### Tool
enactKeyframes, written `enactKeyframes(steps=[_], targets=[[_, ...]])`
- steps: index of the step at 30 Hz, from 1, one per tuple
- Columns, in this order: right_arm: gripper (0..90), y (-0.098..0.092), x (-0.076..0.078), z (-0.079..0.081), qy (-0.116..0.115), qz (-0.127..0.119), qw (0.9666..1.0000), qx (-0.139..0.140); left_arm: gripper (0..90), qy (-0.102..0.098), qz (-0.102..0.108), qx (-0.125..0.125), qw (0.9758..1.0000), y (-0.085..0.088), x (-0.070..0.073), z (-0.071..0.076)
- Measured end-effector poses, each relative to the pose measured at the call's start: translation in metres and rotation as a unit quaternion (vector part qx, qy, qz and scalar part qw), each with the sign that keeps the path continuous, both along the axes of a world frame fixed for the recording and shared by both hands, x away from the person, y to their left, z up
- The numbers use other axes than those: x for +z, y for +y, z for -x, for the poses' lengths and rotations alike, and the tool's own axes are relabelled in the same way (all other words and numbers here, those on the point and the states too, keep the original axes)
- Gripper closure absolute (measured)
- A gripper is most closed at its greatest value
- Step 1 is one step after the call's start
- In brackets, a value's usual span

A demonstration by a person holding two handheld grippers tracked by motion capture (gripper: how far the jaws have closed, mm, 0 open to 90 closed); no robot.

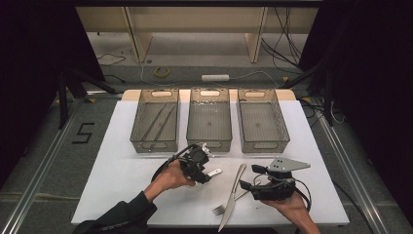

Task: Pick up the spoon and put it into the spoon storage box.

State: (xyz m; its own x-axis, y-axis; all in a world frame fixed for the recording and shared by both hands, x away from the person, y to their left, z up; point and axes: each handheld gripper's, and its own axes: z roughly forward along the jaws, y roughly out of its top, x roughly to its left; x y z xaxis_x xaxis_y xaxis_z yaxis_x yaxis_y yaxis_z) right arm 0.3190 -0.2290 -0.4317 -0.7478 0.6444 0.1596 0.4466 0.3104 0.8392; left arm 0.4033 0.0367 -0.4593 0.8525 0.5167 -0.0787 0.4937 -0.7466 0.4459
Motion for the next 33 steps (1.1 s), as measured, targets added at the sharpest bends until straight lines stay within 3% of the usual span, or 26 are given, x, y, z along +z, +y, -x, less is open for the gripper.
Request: enactKeyframes(steps=[6,13,23,27,33], targets=[[27.1,0.001,0.000,0.000,0.001,0.001,1.0000,0.002,58.2,0.005,-0.013,-0.011,0.9998,-0.007,-0.006,0.000],[27.2,0.003,-0.001,-0.001,0.000,0.003,1.0000,0.006,66.5,-0.012,-0.032,-0.022,0.9992,-0.011,-0.006,0.001],[27.4,0.005,-0.001,-0.001,0.001,0.004,1.0000,0.007,72.4,-0.021,-0.037,-0.034,0.9985,-0.013,-0.005,0.002],[27.4,0.004,0.000,-0.001,-0.001,0.003,1.0000,0.006,72.9,-0.021,-0.031,-0.040,0.9985,-0.011,-0.004,0.002],[27.5,0.003,0.000,-0.001,-0.002,0.002,1.0000,0.004,73.3,-0.039,-0.008,-0.033,0.9987,-0.006,0.004,0.002]])
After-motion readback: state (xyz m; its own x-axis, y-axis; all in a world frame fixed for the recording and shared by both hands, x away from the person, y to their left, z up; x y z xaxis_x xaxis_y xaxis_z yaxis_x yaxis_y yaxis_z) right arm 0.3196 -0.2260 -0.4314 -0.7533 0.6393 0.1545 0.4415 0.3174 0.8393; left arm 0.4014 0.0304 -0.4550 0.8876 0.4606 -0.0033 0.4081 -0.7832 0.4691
